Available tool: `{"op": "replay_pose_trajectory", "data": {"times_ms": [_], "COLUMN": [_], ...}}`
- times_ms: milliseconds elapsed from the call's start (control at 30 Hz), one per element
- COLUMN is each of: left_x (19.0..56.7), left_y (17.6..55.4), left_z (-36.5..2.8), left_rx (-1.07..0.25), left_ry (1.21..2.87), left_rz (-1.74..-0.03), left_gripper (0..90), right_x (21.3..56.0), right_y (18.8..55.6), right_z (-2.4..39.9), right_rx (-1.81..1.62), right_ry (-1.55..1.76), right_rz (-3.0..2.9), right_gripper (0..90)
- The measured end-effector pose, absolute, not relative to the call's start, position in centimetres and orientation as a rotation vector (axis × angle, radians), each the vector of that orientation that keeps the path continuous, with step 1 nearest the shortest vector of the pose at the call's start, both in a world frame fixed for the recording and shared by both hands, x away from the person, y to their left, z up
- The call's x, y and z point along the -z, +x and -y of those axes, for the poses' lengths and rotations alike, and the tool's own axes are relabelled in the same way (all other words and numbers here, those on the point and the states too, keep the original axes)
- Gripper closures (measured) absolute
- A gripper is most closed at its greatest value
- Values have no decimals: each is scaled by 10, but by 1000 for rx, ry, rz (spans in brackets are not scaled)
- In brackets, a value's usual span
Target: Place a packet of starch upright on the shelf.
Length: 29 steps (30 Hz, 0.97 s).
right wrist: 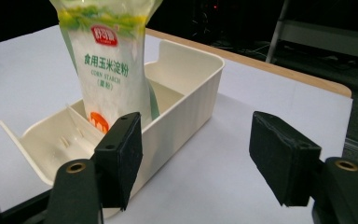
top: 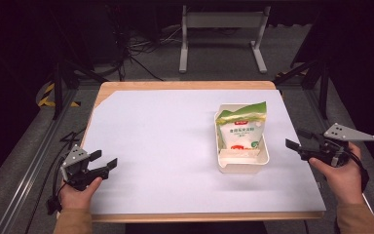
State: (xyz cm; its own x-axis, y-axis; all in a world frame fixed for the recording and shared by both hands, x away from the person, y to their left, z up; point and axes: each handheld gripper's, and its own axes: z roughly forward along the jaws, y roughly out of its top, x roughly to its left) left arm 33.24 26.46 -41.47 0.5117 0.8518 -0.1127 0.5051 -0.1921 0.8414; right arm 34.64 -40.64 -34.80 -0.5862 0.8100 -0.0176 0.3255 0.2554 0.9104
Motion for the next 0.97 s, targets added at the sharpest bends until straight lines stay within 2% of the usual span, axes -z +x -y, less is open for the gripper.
{"op": "replay_pose_trajectory", "data": {"times_ms": [700, 967], "left_x": [420, 420], "left_y": [334, 334], "left_z": [-265, -265], "left_rx": [-475, -475], "left_ry": [1863, 1864], "left_rz": [-1121, -1115], "left_gripper": [303, 302], "right_x": [419, 428], "right_y": [353, 353], "right_z": [401, 398], "right_rx": [-1279, -1254], "right_ry": [1104, 1111], "right_rz": [-2109, -2112], "right_gripper": [350, 339]}}
